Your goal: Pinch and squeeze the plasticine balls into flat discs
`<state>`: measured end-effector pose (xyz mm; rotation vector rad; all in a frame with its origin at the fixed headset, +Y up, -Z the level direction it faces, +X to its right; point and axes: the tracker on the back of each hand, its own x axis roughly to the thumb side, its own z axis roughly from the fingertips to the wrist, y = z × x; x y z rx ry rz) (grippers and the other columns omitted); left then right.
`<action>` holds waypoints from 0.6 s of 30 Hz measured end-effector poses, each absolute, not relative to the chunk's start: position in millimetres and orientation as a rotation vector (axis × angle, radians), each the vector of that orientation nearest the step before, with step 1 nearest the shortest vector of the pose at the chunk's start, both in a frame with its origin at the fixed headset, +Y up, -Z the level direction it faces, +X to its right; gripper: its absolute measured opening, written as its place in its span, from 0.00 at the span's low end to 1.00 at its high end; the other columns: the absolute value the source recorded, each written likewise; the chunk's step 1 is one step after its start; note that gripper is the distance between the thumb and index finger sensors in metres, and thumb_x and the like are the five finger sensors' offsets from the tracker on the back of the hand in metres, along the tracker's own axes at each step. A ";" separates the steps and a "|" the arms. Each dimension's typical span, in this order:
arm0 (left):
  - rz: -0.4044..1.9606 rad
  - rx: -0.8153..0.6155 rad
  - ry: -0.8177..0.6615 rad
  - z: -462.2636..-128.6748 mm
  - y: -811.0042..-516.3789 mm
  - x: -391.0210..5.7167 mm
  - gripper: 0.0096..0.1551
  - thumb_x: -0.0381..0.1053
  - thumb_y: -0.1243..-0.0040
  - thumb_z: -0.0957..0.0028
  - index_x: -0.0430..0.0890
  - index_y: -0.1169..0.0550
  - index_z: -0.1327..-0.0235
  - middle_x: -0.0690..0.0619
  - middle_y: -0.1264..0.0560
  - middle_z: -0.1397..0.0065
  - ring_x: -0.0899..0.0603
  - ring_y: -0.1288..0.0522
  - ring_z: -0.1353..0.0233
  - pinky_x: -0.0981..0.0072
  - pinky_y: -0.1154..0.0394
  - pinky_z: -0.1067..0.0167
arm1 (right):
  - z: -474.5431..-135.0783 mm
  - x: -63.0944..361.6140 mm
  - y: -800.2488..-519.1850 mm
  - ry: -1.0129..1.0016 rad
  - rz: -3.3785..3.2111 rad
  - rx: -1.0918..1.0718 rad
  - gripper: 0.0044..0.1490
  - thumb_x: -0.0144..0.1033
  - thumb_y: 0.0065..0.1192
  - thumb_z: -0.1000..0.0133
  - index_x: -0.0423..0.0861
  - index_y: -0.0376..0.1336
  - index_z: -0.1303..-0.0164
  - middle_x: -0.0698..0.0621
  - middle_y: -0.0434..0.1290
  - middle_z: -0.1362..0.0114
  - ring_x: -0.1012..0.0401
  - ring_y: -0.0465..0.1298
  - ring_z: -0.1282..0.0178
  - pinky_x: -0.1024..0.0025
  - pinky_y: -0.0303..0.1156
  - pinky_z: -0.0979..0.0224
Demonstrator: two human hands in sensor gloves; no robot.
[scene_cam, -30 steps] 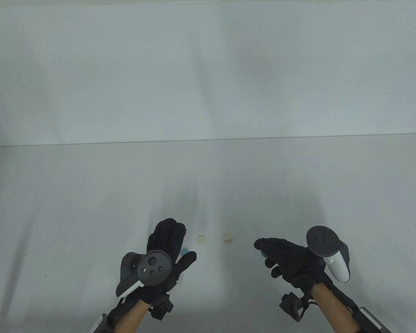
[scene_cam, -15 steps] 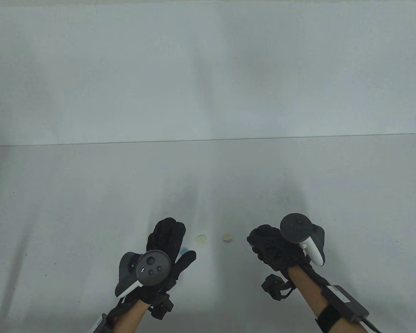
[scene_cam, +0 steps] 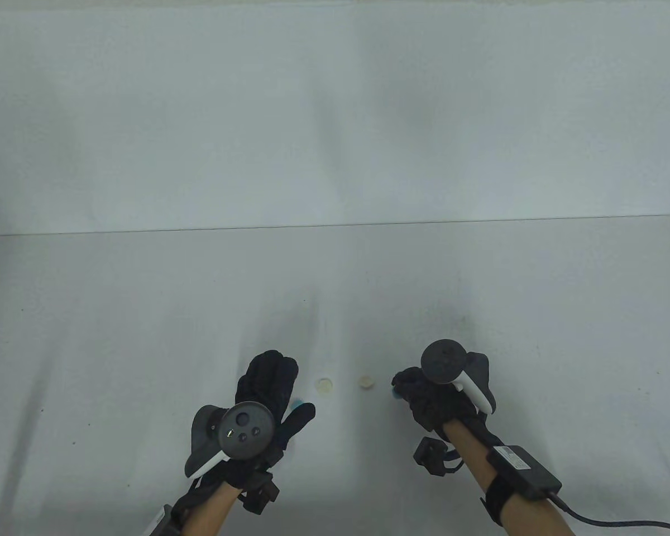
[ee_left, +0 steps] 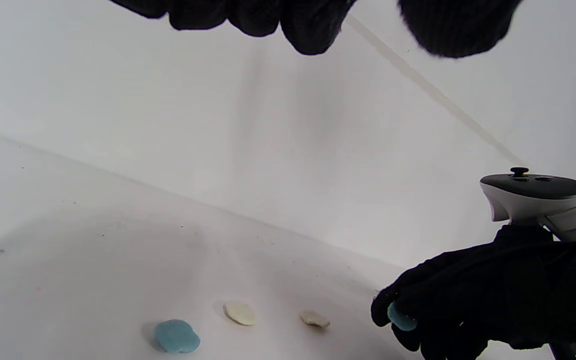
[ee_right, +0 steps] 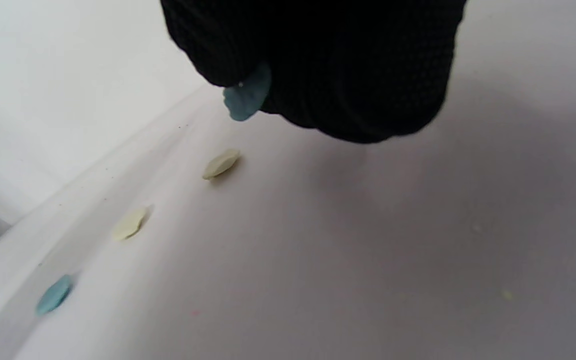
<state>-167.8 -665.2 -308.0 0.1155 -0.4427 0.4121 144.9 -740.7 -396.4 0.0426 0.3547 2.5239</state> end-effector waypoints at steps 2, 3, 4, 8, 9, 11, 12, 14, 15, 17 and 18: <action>0.413 0.114 -0.443 -308.2 -665.2 -167.8 0.48 0.61 0.50 0.43 0.36 0.43 0.17 0.31 0.52 0.16 0.23 0.51 0.18 0.33 0.48 0.27 | -397.8 142.1 -743.5 0.341 2.549 0.044 0.28 0.36 0.64 0.40 0.37 0.69 0.32 0.43 0.80 0.42 0.55 0.84 0.52 0.73 0.86 0.53; 0.412 0.113 -0.443 -308.2 -665.3 -167.7 0.48 0.61 0.50 0.43 0.35 0.43 0.17 0.30 0.52 0.16 0.23 0.51 0.18 0.33 0.48 0.27 | -398.7 140.7 -744.6 0.326 2.577 0.053 0.28 0.36 0.64 0.40 0.37 0.68 0.32 0.43 0.81 0.43 0.55 0.85 0.53 0.74 0.86 0.54; 0.412 0.113 -0.442 -308.2 -665.1 -167.7 0.48 0.61 0.50 0.43 0.35 0.43 0.17 0.31 0.52 0.16 0.23 0.51 0.18 0.33 0.48 0.27 | -399.5 139.7 -745.3 0.317 2.596 0.060 0.27 0.36 0.64 0.40 0.38 0.68 0.34 0.44 0.81 0.43 0.56 0.85 0.54 0.75 0.87 0.55; 0.413 0.111 -0.443 -308.4 -665.1 -167.6 0.48 0.61 0.50 0.43 0.36 0.43 0.17 0.30 0.52 0.16 0.23 0.51 0.18 0.33 0.48 0.27 | -401.6 133.4 -748.9 0.326 2.668 0.084 0.25 0.38 0.65 0.41 0.39 0.71 0.38 0.44 0.82 0.46 0.57 0.85 0.56 0.76 0.86 0.58; 0.412 0.112 -0.443 -308.4 -665.1 -167.6 0.48 0.61 0.50 0.43 0.35 0.43 0.17 0.31 0.52 0.16 0.23 0.51 0.18 0.33 0.48 0.27 | -401.8 132.0 -749.1 0.314 2.698 0.090 0.25 0.39 0.65 0.41 0.40 0.71 0.38 0.45 0.82 0.46 0.57 0.85 0.56 0.76 0.85 0.58; 0.412 0.110 -0.442 -308.5 -665.1 -167.7 0.48 0.61 0.50 0.43 0.35 0.43 0.17 0.30 0.51 0.16 0.23 0.51 0.18 0.33 0.48 0.27 | -402.1 128.6 -749.6 0.298 2.761 0.109 0.24 0.39 0.65 0.41 0.41 0.72 0.38 0.45 0.81 0.46 0.58 0.84 0.56 0.77 0.85 0.58; 0.412 0.109 -0.442 -308.4 -665.1 -167.6 0.48 0.61 0.50 0.43 0.35 0.43 0.17 0.30 0.52 0.16 0.23 0.51 0.18 0.32 0.48 0.27 | -402.1 126.7 -749.9 0.308 2.774 0.120 0.24 0.39 0.65 0.40 0.41 0.72 0.38 0.45 0.81 0.46 0.58 0.84 0.56 0.76 0.85 0.58; 0.411 0.108 -0.442 -308.5 -665.1 -167.5 0.48 0.61 0.50 0.43 0.35 0.43 0.17 0.30 0.52 0.16 0.23 0.51 0.18 0.32 0.48 0.27 | -401.6 122.9 -749.3 0.328 2.786 0.141 0.24 0.37 0.64 0.40 0.40 0.72 0.37 0.43 0.81 0.45 0.56 0.84 0.55 0.76 0.85 0.57; 0.411 0.108 -0.442 -308.5 -665.1 -167.5 0.48 0.61 0.50 0.43 0.35 0.43 0.17 0.30 0.51 0.16 0.23 0.51 0.18 0.32 0.48 0.27 | -401.9 121.9 -748.6 0.337 2.791 0.152 0.24 0.35 0.63 0.39 0.40 0.71 0.36 0.42 0.81 0.44 0.56 0.84 0.54 0.76 0.85 0.56; 0.411 0.107 -0.442 -308.4 -665.0 -167.5 0.48 0.61 0.50 0.43 0.35 0.43 0.17 0.30 0.52 0.16 0.23 0.51 0.18 0.32 0.48 0.27 | -401.7 119.2 -746.5 0.363 2.814 0.174 0.24 0.33 0.63 0.39 0.38 0.71 0.35 0.41 0.81 0.42 0.54 0.84 0.53 0.76 0.85 0.56; 0.409 0.105 -0.442 -308.4 -664.8 -167.6 0.48 0.61 0.50 0.43 0.36 0.43 0.17 0.30 0.52 0.16 0.23 0.51 0.18 0.33 0.48 0.27 | -401.7 117.9 -745.8 0.375 2.834 0.187 0.24 0.33 0.63 0.39 0.39 0.71 0.35 0.41 0.80 0.42 0.54 0.84 0.52 0.76 0.85 0.56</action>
